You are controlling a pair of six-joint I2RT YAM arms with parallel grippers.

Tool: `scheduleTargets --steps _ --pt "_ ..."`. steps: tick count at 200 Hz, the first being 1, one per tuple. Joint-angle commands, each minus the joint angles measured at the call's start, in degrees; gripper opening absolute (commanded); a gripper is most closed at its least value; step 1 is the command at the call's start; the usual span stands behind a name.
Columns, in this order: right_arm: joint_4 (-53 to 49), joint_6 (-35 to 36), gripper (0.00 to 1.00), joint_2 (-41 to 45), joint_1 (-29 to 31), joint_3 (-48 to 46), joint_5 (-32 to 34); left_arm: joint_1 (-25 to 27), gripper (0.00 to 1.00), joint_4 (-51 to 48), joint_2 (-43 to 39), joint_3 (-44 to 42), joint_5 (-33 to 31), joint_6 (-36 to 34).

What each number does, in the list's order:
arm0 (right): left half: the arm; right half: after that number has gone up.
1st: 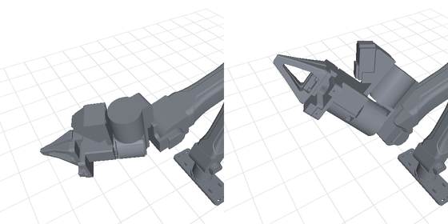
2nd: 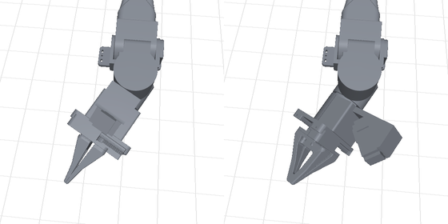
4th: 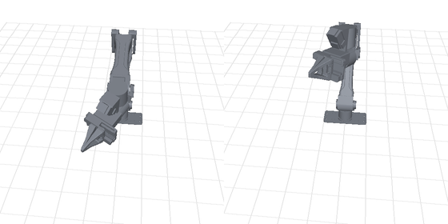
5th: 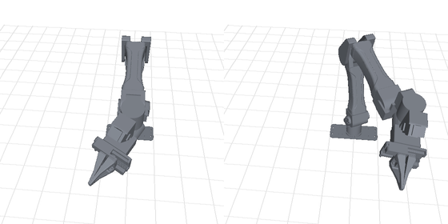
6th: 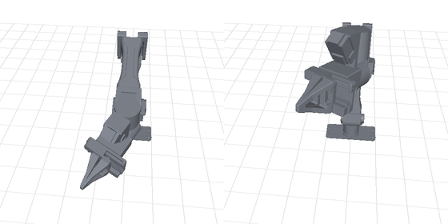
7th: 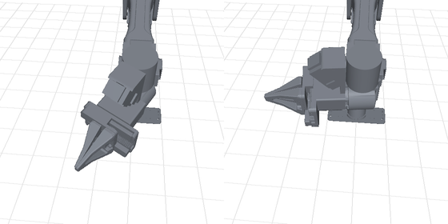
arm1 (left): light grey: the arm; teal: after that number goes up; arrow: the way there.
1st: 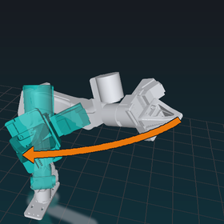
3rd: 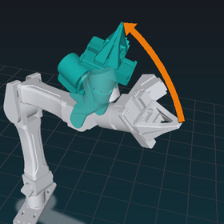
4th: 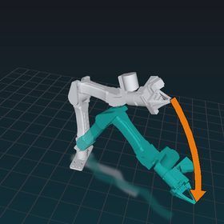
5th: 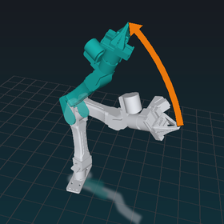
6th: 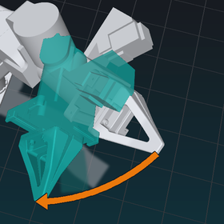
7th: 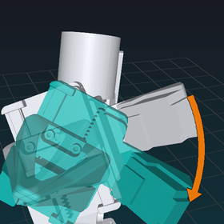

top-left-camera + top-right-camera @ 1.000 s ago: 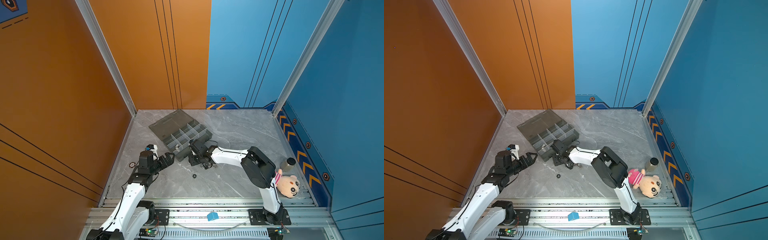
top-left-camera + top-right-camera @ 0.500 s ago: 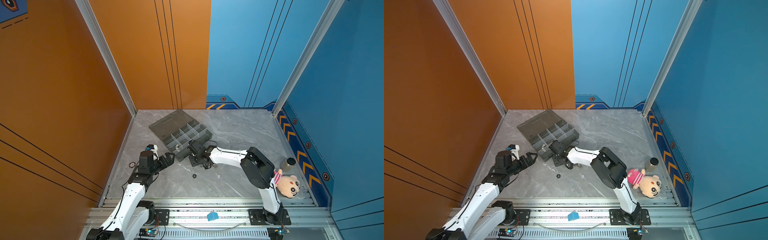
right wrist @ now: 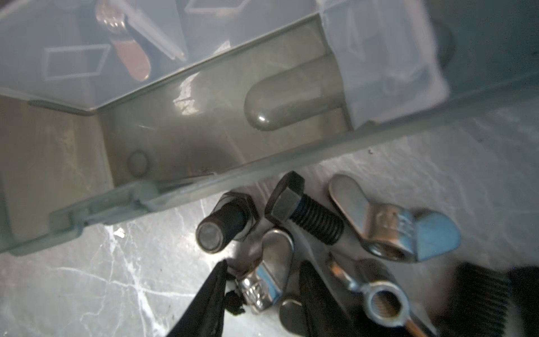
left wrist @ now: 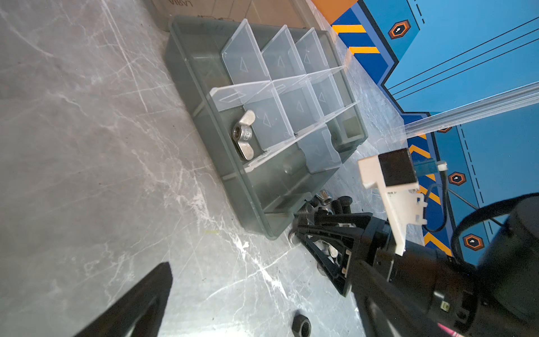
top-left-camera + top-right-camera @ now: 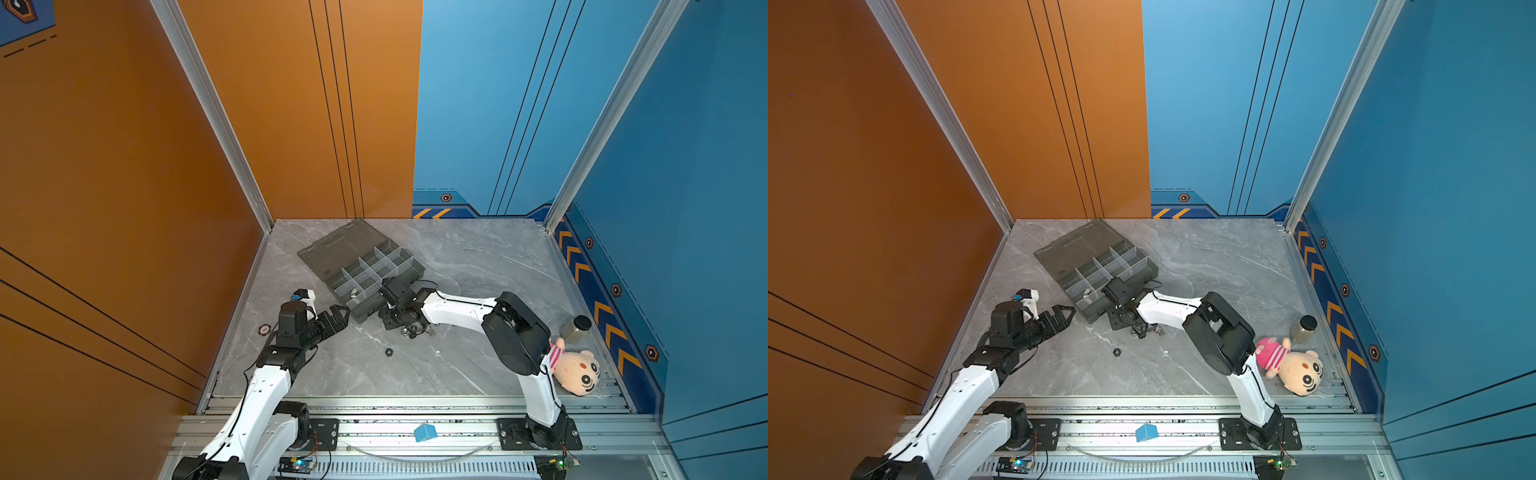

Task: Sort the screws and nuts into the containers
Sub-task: 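Close the right gripper on another silver wing nut beside the box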

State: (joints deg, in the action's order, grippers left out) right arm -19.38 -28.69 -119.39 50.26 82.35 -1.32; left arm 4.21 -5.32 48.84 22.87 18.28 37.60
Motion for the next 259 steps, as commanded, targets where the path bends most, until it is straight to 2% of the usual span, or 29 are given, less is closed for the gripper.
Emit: scheduleTargets --steps 1,55,129,259 --pt "-0.69 -4.62 0.46 -0.72 -0.56 0.04 -2.29 0.46 0.98 0.58 0.05 -0.75 0.43 0.10" --pt "0.13 -8.41 0.49 -0.69 -1.53 -0.07 -3.91 0.49 0.97 0.66 0.34 -0.80 0.33 -0.25" --pt "-1.88 -9.89 0.38 -2.82 -0.80 0.40 -1.69 0.45 0.97 1.10 0.85 -0.84 0.34 -0.45" --pt "-9.23 -11.96 0.32 -5.15 1.34 1.46 5.07 0.27 0.98 1.85 2.87 -0.72 0.61 -1.15"
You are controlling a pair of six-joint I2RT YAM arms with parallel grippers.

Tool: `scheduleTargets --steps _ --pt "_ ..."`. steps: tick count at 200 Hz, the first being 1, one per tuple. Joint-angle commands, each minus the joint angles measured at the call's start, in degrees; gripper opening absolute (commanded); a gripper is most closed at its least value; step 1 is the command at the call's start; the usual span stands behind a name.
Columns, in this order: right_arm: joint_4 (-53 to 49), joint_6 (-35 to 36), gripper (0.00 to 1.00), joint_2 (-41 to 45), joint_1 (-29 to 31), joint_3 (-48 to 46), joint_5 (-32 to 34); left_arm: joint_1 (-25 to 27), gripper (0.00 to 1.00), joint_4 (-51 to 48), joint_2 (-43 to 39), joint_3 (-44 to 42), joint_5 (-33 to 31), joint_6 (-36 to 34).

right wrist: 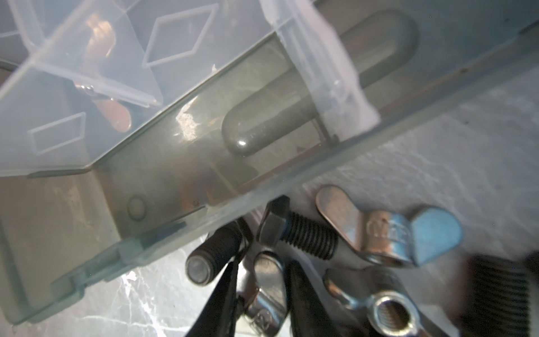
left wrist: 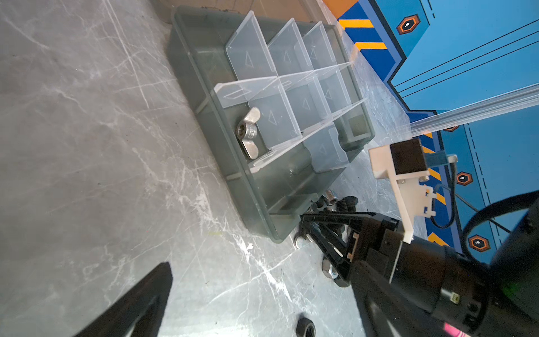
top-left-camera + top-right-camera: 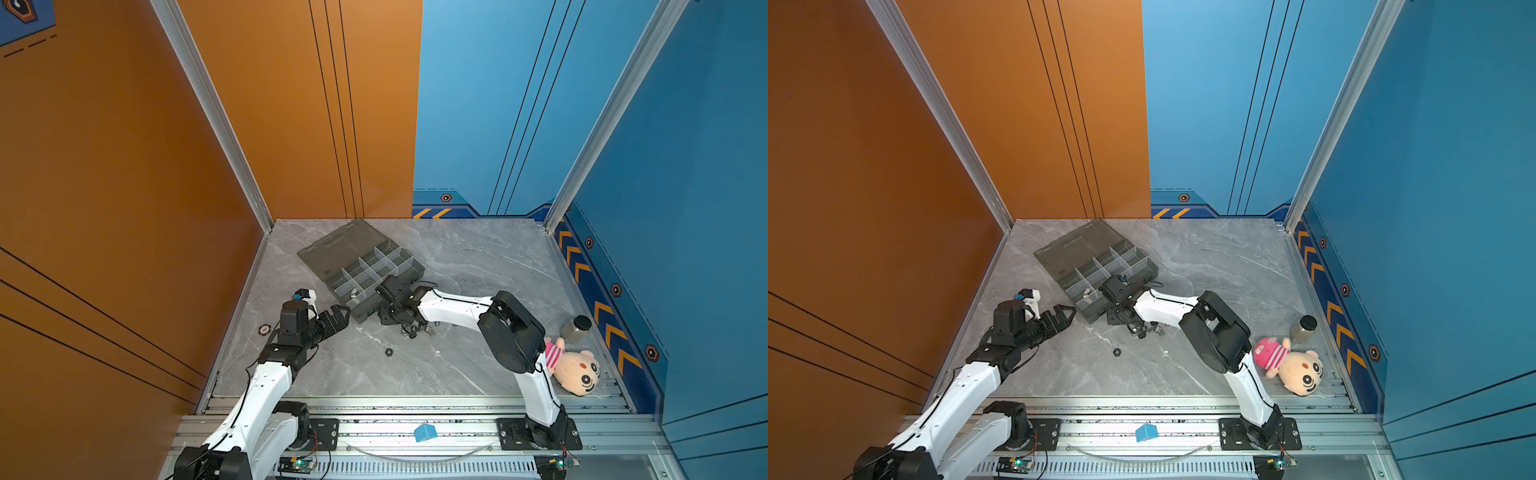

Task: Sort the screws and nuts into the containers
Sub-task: 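Close the right gripper on another silver wing nut beside the box, then lift the wing nut with the right gripper and drop it into the compartment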

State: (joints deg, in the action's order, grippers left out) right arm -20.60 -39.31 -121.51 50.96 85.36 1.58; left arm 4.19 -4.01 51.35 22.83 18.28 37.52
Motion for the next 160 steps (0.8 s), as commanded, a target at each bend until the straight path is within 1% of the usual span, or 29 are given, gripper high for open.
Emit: scheduleTargets --steps 1,48,116,144,160 --pt "-8.04 -1.33 0.32 -3.03 0.70 -1.59 2.23 0.30 0.98 0.56 0.34 -0.64 0.61 -1.10" --pt "-8.93 -2.25 0.33 -3.31 2.19 -2.68 3.33 0.25 0.98 0.52 0.34 -0.80 0.60 -1.30" --pt "-9.68 -3.00 0.33 -3.30 2.48 -3.08 3.57 0.21 0.98 0.99 0.25 -1.11 0.69 -1.29" --pt "-9.72 -3.33 0.39 -2.94 2.55 -3.52 3.79 0.22 0.98 1.07 0.48 -1.12 0.80 -1.28" --pt "-9.64 -3.43 0.39 -2.80 2.60 -3.78 3.87 0.21 0.98 1.09 0.39 -1.08 0.87 -1.29"
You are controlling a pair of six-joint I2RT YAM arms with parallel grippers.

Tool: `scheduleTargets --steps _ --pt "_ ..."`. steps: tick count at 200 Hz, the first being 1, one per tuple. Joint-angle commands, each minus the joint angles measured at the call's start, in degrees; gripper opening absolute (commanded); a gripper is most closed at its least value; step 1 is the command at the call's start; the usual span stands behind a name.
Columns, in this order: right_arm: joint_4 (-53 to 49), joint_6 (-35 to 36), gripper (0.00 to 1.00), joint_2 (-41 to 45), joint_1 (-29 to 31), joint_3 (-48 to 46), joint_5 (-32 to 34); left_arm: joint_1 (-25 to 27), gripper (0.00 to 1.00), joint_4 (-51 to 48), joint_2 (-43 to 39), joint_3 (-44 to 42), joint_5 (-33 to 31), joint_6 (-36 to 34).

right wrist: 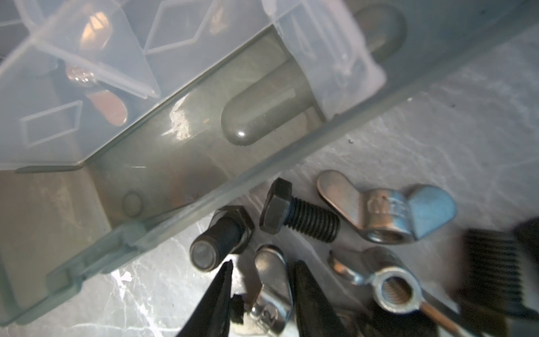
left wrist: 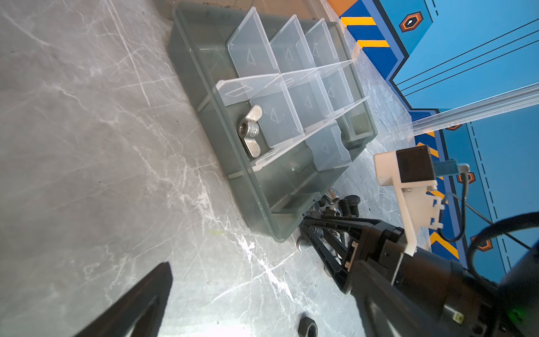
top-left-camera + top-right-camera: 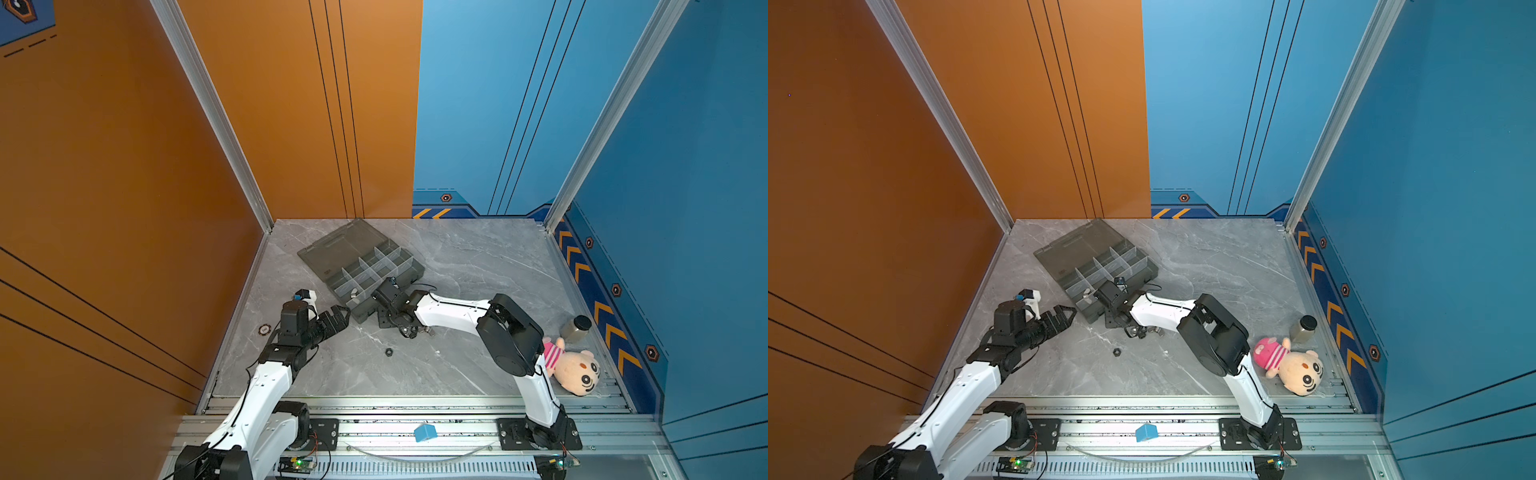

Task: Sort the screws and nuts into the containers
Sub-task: 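Lift the wing nut with the right gripper and drop it into the compartment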

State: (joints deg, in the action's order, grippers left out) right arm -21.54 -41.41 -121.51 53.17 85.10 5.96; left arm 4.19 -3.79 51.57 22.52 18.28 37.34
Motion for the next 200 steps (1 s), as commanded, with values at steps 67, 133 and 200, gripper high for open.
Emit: scheduleTargets --steps 67,133,200 --pt "-7.99 -1.42 0.21 -3.13 0.36 -3.69 -1.31 0.21 0.98 0.84 0.30 -0.71 0.79 -1.08" --pt "-3.74 1.51 0.07 -0.31 -0.26 -5.92 -3.09 0.21 0.98 0.71 0.20 -0.60 0.96 -0.94" --pt "1.10 13.54 0.00 10.07 -0.34 -7.54 -2.49 0.12 0.98 0.62 -0.28 -0.38 1.86 -0.58"
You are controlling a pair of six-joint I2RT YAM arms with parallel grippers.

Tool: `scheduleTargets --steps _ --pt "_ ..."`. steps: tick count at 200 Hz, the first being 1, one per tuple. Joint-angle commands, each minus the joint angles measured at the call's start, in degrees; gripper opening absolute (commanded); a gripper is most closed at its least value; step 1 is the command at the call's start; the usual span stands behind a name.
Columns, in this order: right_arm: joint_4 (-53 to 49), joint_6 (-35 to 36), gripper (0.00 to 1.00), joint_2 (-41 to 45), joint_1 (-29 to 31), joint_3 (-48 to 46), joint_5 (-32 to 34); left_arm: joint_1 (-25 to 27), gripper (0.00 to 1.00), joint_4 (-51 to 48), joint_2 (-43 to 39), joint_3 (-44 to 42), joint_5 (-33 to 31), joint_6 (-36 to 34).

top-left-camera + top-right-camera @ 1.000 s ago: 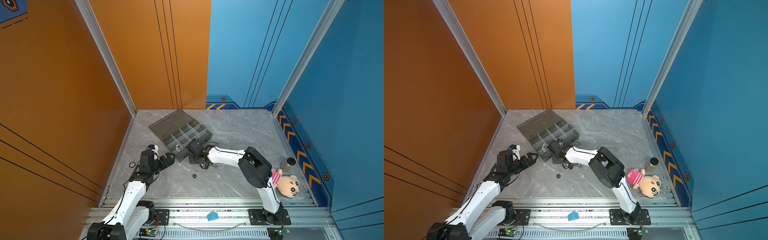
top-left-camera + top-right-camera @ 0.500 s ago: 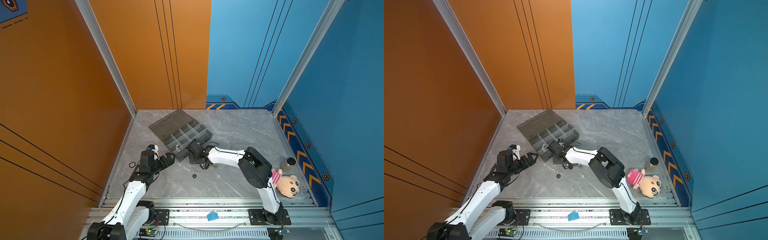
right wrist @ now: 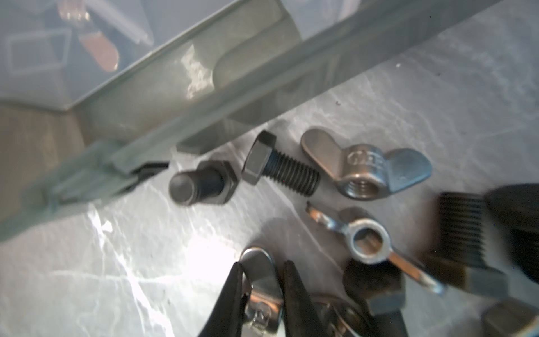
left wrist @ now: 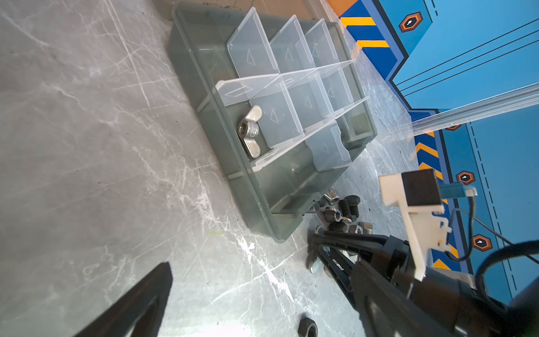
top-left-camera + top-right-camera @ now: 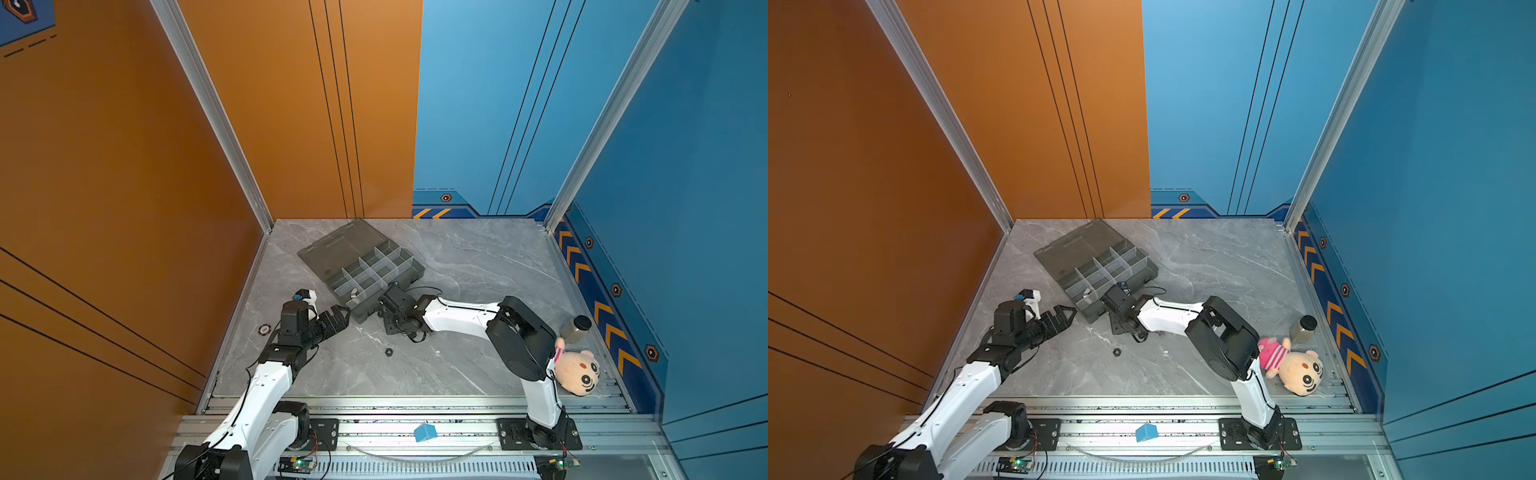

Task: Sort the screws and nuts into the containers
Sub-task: 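Lift the wing nut with the right gripper and drop it into the compartment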

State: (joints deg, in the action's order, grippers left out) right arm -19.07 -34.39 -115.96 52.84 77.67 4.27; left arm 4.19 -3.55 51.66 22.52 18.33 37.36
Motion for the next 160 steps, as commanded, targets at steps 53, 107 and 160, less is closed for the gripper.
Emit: scheduleTargets --steps 53,107,160 --pt "-0.71 14.66 0.00 6.31 -1.52 6.93 -6.79 -0.22 0.98 0.73 -1.50 -0.40 3.00 -0.22" --pt "4.02 19.44 0.00 -1.38 -2.56 20.36 -9.25 -0.67 0.98 0.43 -2.26 -0.60 3.54 0.16" --pt "13.98 20.05 0.00 -9.19 -2.76 27.10 -9.68 -1.43 0.98 -0.03 -2.80 -0.63 4.15 -0.41"
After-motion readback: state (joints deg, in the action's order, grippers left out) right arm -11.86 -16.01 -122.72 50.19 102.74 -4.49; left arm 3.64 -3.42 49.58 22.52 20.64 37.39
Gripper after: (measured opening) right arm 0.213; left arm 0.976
